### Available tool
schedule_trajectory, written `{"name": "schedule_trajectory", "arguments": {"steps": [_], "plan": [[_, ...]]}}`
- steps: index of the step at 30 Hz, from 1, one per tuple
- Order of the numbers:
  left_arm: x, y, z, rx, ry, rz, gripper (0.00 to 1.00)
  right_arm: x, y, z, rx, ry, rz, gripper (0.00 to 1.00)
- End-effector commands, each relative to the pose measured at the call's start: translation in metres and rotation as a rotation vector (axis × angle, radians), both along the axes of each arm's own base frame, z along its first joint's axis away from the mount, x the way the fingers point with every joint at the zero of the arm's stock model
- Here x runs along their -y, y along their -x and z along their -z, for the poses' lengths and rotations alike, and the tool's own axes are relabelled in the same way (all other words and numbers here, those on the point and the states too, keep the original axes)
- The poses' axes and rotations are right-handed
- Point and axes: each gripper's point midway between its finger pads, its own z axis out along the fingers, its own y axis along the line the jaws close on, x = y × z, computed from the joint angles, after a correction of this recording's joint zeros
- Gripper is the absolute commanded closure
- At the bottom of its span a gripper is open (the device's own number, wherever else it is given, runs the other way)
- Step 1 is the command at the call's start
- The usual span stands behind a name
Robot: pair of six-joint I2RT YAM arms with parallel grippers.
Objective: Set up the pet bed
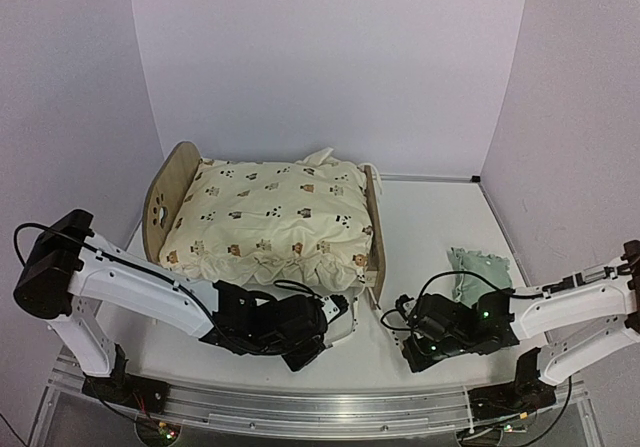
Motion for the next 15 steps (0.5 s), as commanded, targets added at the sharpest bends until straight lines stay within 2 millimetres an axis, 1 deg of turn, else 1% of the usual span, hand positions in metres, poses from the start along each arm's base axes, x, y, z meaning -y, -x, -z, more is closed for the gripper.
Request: {"name": "schedule_trajectory", "arguments": {"steps": [1, 4, 5, 6, 8, 10, 12, 15], "plan": [[0.002, 0.002, -0.015, -0.014, 0.057, -0.001, 1.00, -0.006, 0.005, 0.002, -0.036, -0.011, -0.015, 1.00], [0.006, 0.005, -0.013, -0.027, 0.064, 0.016, 0.99, -0.014, 0.010, 0.006, -0.071, -0.023, -0.036, 1.00], [0.005, 0.005, -0.011, -0.029, 0.058, 0.017, 0.96, -0.016, 0.011, 0.008, -0.081, -0.022, -0.040, 1.00], [0.004, 0.006, -0.008, -0.032, 0.049, 0.018, 0.89, -0.018, 0.011, 0.009, -0.089, -0.022, -0.042, 1.00], [0.002, 0.007, 0.000, -0.040, 0.021, 0.021, 0.68, -0.024, 0.012, 0.012, -0.106, -0.027, -0.045, 1.00], [-0.002, 0.005, 0.010, -0.035, -0.020, 0.002, 0.57, -0.030, 0.012, 0.014, -0.115, -0.040, -0.043, 1.00], [-0.002, 0.004, 0.016, -0.038, -0.037, -0.004, 0.51, -0.039, 0.011, 0.015, -0.120, -0.069, -0.044, 1.00], [0.001, 0.006, 0.020, -0.053, -0.023, 0.008, 0.46, -0.052, 0.015, 0.014, -0.151, -0.118, -0.068, 1.00]]}}
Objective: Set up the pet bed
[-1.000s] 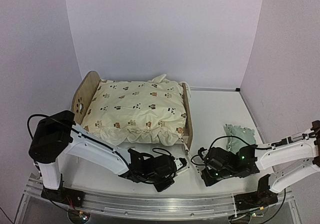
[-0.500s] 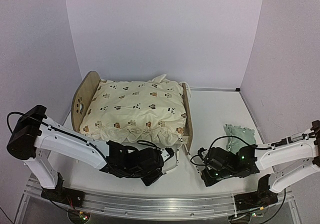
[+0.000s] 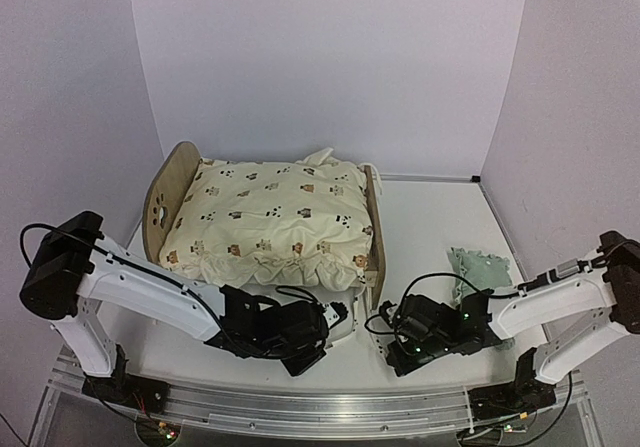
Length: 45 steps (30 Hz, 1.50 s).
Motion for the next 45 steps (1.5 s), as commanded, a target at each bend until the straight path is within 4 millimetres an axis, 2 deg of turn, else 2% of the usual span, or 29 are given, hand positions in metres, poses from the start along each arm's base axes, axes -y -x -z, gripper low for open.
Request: {"name": "schedule_trajectory", "arguments": {"steps": [1, 5, 9, 13, 20, 23, 29, 32, 35, 45], "plan": [[0.004, 0.000, 0.007, -0.017, 0.004, 0.003, 0.44, -0.027, 0.009, -0.002, -0.070, -0.092, -0.038, 1.00], [0.001, -0.006, 0.014, -0.070, 0.015, -0.012, 0.45, -0.033, 0.018, -0.003, -0.111, -0.119, -0.071, 1.00], [0.003, -0.005, 0.013, -0.134, 0.042, 0.006, 0.46, -0.030, 0.025, -0.004, -0.138, -0.127, -0.089, 1.00], [0.001, -0.005, 0.022, -0.179, 0.028, 0.014, 0.51, -0.030, 0.031, -0.005, -0.161, -0.134, -0.116, 1.00], [0.000, 0.001, 0.038, -0.231, -0.002, 0.035, 0.57, -0.028, 0.027, 0.000, -0.138, -0.105, -0.124, 1.00], [-0.002, 0.001, 0.046, -0.247, -0.017, 0.031, 0.64, -0.027, 0.025, 0.003, -0.129, -0.090, -0.121, 1.00], [-0.002, 0.000, 0.054, -0.257, -0.051, 0.029, 0.91, -0.024, 0.021, 0.006, -0.107, -0.070, -0.114, 1.00], [0.002, 0.005, 0.052, -0.284, -0.042, 0.054, 1.00, -0.022, 0.018, 0.005, -0.087, -0.066, -0.108, 1.00], [0.004, 0.008, 0.046, -0.295, -0.031, 0.066, 1.00, -0.021, 0.017, 0.003, -0.077, -0.067, -0.104, 0.98], [0.014, 0.005, 0.006, -0.272, 0.039, 0.077, 1.00, -0.015, 0.012, -0.004, -0.039, -0.057, -0.090, 0.74]]}}
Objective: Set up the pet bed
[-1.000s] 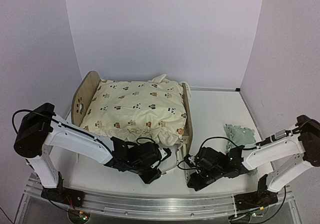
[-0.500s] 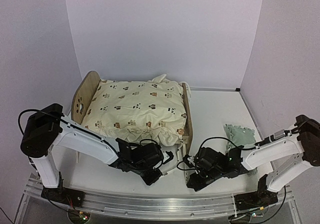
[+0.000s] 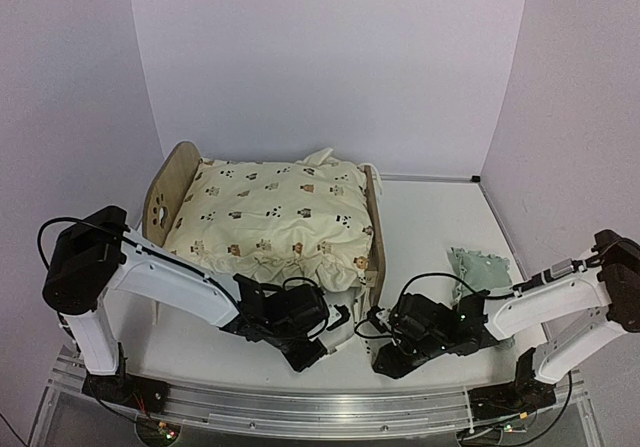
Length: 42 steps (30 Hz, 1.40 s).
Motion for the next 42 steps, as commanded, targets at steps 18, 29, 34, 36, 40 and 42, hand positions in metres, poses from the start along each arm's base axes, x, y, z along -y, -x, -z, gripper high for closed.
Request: {"name": "schedule_trajectory", "arguments": {"steps": [18, 29, 34, 36, 40, 42], "plan": [[0.018, -0.004, -0.081, 0.045, 0.130, 0.021, 0.81, 0.038, -0.012, -0.043, 0.168, -0.005, 0.047, 0.48], [0.028, -0.012, -0.033, 0.055, 0.070, 0.013, 0.51, 0.045, -0.015, -0.046, 0.195, -0.006, 0.066, 0.47], [0.030, -0.013, -0.021, 0.055, 0.051, 0.015, 0.53, 0.041, -0.015, -0.043, 0.181, 0.009, 0.060, 0.47], [0.030, -0.013, -0.019, 0.055, 0.050, 0.015, 0.56, 0.038, -0.015, -0.040, 0.173, 0.021, 0.053, 0.47], [0.026, -0.011, -0.013, 0.042, 0.039, 0.013, 0.62, 0.027, -0.015, -0.038, 0.153, 0.010, 0.034, 0.47], [0.024, -0.010, -0.013, 0.041, 0.039, 0.009, 0.62, 0.017, -0.012, -0.035, 0.128, -0.002, 0.015, 0.44]]}}
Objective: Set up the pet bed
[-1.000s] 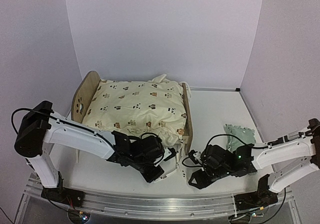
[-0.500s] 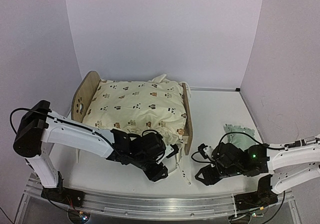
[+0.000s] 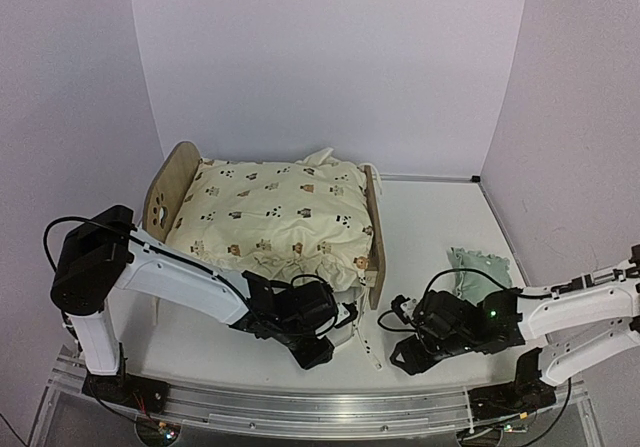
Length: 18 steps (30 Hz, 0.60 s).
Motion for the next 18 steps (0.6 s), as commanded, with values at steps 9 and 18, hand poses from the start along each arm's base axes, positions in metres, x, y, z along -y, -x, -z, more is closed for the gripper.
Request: {"name": "schedule_trajectory", "arguments": {"steps": [9, 18], "plan": [[0.000, -0.002, -0.020, 0.012, 0.055, -0.024, 0.63, -0.054, 0.003, 0.009, -0.102, -0.045, -0.066, 0.40], [-0.008, 0.000, -0.032, 0.021, 0.085, -0.031, 0.63, -0.053, 0.013, 0.027, -0.160, 0.016, -0.091, 0.68]]}}
